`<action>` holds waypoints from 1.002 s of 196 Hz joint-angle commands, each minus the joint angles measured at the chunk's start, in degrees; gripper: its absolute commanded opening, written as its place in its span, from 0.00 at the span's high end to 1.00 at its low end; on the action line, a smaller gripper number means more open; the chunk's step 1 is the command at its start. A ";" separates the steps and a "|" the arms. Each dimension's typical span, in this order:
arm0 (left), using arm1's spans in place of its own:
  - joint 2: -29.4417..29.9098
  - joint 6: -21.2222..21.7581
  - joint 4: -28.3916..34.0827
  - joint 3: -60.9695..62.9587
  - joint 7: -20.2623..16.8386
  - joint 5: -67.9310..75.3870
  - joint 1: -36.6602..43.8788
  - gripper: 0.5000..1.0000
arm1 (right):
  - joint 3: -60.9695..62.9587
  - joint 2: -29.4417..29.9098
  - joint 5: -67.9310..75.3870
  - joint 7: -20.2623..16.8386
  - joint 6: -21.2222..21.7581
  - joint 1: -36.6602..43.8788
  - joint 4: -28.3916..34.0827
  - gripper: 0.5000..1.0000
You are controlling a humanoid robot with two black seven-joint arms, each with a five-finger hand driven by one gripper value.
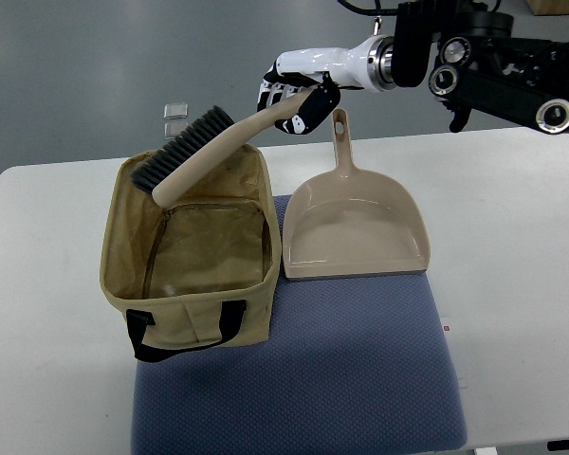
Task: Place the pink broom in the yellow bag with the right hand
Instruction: 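Lower the brush bristles-first into the canvas bag with the right hand, then open the right hand to release the brush handle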
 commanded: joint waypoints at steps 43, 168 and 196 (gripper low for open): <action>0.00 -0.08 0.02 -0.04 0.00 0.00 0.00 0.00 | -4.58 8.02 -4.39 0.29 0.01 -0.53 -4.80 1.00; 0.00 -0.08 0.02 -0.04 0.00 0.00 0.00 0.00 | -6.96 9.26 -5.97 0.29 0.71 -0.09 -4.62 0.33; 0.00 -0.08 0.02 -0.04 0.00 0.00 0.00 0.00 | -6.96 8.99 -5.88 0.29 0.80 0.00 -4.62 0.17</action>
